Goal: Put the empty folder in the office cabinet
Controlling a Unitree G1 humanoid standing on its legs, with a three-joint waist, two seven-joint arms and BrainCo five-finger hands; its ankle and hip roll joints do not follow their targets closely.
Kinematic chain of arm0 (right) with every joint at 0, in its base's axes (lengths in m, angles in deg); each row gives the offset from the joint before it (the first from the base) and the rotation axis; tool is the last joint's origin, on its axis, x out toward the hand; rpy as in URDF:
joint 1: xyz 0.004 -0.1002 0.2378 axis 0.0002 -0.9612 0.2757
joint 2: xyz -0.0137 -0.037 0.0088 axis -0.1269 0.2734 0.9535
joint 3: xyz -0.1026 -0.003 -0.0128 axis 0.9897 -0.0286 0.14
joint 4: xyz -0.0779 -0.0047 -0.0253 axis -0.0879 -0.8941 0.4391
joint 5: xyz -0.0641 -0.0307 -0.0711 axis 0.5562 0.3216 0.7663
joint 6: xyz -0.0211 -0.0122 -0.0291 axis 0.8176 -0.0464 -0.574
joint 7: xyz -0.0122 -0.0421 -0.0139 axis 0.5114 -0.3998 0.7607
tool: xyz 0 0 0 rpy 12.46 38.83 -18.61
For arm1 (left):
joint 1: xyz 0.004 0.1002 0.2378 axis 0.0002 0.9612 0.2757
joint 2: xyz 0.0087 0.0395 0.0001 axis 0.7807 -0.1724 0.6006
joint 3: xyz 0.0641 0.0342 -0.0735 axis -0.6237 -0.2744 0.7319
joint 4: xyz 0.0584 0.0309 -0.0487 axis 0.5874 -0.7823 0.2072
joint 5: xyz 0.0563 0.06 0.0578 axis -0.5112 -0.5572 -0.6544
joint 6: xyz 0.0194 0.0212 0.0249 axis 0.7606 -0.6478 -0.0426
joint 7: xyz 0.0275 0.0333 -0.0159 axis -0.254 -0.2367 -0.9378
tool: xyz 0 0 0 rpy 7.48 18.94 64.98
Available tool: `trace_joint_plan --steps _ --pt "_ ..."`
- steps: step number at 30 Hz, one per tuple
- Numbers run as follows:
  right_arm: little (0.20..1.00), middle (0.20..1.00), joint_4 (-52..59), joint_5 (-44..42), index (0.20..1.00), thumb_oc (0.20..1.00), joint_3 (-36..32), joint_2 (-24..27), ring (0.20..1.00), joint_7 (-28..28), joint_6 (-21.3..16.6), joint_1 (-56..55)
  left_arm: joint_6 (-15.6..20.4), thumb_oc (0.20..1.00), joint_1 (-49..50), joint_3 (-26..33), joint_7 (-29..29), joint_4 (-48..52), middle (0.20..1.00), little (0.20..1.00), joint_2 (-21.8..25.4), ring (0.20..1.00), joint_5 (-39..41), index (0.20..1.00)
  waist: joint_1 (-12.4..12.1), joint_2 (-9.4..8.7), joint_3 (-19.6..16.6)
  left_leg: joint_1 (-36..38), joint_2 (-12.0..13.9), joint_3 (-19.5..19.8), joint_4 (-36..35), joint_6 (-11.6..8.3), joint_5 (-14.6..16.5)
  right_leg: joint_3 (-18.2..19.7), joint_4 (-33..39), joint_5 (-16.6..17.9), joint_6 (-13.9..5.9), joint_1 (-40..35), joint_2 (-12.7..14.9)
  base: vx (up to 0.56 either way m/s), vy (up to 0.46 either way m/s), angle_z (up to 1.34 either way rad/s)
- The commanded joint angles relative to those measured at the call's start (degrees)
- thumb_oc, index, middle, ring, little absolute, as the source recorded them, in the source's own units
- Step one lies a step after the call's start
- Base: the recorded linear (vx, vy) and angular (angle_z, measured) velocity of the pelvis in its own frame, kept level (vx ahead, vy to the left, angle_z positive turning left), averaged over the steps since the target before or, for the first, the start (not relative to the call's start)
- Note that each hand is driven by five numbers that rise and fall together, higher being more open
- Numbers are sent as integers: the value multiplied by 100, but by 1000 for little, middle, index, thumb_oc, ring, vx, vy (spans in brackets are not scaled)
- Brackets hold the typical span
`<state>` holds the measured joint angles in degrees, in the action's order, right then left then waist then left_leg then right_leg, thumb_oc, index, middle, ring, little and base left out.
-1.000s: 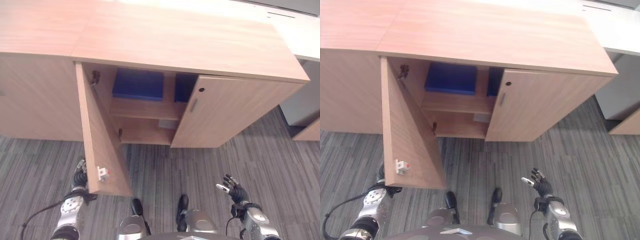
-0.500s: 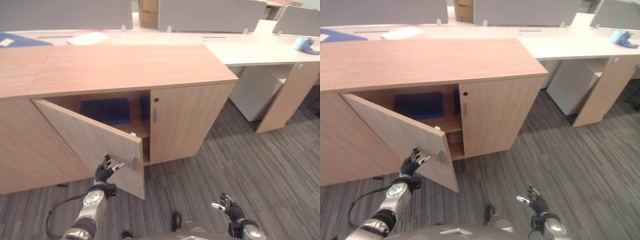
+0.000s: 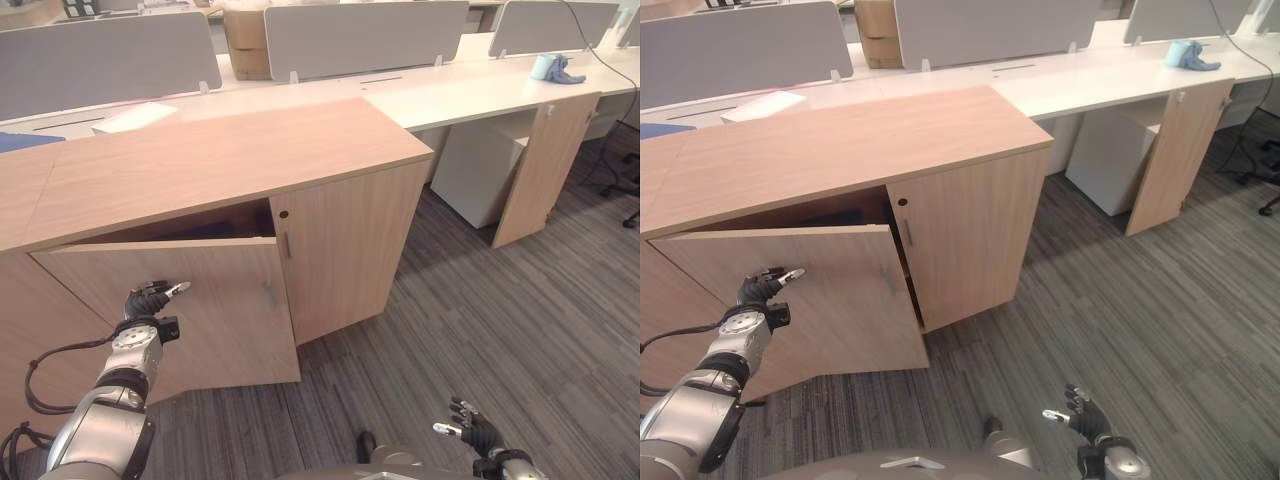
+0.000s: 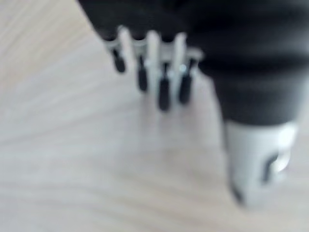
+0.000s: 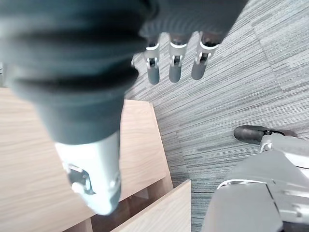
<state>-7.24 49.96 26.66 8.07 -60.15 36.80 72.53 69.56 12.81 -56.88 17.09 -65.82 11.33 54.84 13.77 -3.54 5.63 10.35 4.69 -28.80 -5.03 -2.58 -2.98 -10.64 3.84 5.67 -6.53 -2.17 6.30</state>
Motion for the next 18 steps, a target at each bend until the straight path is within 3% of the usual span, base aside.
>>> trace_joint_plan --steps 1,5,10,11,13,18 --pt "1000 1000 2 -20 1000 1000 21 330 1000 62 -240 631 -81 1000 -962 82 136 -318 1000 1000 89 1000 44 1000 123 448 400 70 -160 81 56 276 786 111 -662 -790 -213 -46 63 -19 -35 -6" --pt "1000 1000 -9 -22 1000 1000 12 281 1000 99 -115 683 -309 1000 -711 43 295 -301 1000 1000 -124 1000 121 1000 46 444 419 42 -156 131 64 274 789 67 -680 -818 -211 -53 79 -28 -52 0" --pt "1000 1000 -328 220 1000 1000 -13 51 1000 -77 173 820 -462 1000 359 -50 180 -114 1000 1000 -1059 1000 99 1000 -228 411 459 -20 -125 383 56 267 767 -72 -672 -881 -152 -145 55 -64 -127 3" --pt "1000 1000 -328 220 1000 1000 -13 51 1000 -77 173 820 -462 1000 359 -50 180 -114 1000 1000 -1059 1000 99 1000 -228 411 459 -20 -125 383 56 267 767 -72 -672 -881 -152 -145 55 -74 -172 19" --pt "1000 1000 -680 224 1000 1000 -127 -54 1000 -140 192 935 -395 1000 1129 -105 255 -214 1000 1000 -1483 1000 -37 1000 -427 398 468 -68 -79 579 38 229 716 -169 -635 -939 -71 -226 -15 -91 -232 16" --pt "1000 1000 -1192 258 1000 1000 -378 -232 1000 -61 60 1005 -547 1000 2272 287 521 -551 1000 1000 -1639 1000 -98 1000 -800 380 433 -160 3 911 3 114 635 -402 -508 -1047 98 -400 -156 -87 -238 34"
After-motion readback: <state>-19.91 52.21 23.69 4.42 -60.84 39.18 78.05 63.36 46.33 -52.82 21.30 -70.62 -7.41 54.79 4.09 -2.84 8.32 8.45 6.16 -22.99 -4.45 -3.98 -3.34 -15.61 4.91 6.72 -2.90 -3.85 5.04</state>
